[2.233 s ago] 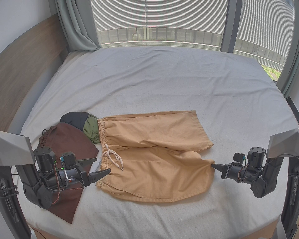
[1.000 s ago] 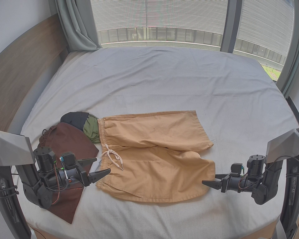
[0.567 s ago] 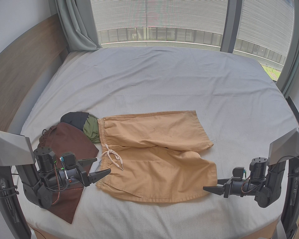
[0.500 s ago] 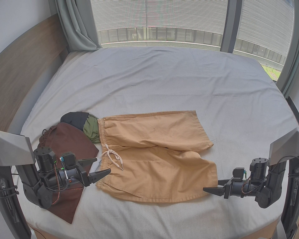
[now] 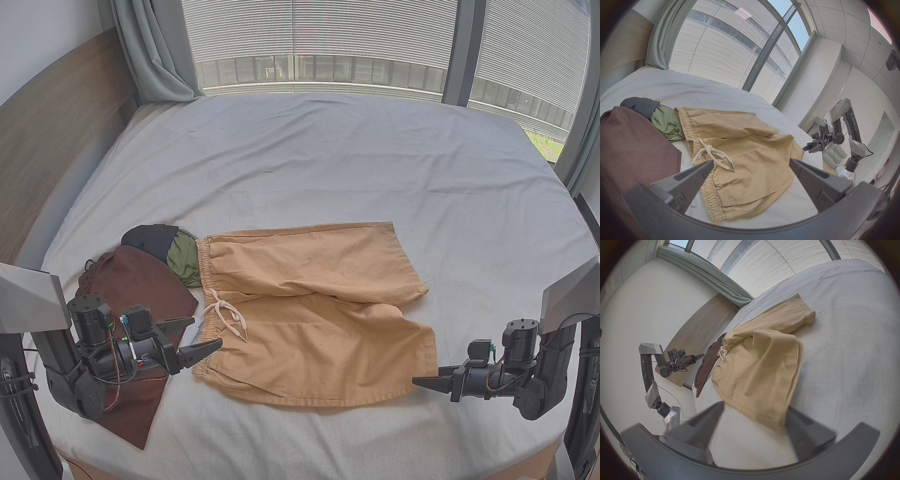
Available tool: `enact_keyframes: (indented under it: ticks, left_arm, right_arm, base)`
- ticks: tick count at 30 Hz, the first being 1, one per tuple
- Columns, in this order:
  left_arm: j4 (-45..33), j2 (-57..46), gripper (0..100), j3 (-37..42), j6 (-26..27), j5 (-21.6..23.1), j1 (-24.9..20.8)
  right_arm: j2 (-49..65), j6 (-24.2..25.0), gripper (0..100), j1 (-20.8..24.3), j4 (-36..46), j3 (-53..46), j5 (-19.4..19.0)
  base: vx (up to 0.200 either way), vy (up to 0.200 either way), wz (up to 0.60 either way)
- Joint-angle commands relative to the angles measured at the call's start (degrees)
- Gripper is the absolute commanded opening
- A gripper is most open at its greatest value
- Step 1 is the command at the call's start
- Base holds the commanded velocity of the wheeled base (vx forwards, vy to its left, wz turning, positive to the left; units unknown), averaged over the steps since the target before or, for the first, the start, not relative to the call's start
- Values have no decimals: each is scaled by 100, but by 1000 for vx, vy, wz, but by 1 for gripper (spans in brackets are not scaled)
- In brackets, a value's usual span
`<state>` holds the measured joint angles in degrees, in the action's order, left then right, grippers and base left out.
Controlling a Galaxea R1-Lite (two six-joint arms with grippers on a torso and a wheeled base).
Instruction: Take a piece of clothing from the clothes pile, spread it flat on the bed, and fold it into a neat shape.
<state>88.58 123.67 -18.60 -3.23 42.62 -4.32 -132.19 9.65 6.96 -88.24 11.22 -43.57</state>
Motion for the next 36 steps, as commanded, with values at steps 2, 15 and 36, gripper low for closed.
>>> enact_keyframes:
  ticks: [2,15,36]
  left_arm:
    - [2,25,100,-3,-2,1,1]
    - [2,34,100,6,7,1,1]
    - [2,25,100,6,7,1,1]
  right_arm:
    - [-78,10,0,-2,-1,12,6]
    - [-245,-174,0,262,228,-629,24]
    - [-658,-526,100,209,61,-594,50]
  base:
    - [0,0,0]
    - [0,0,0]
    - [0,0,0]
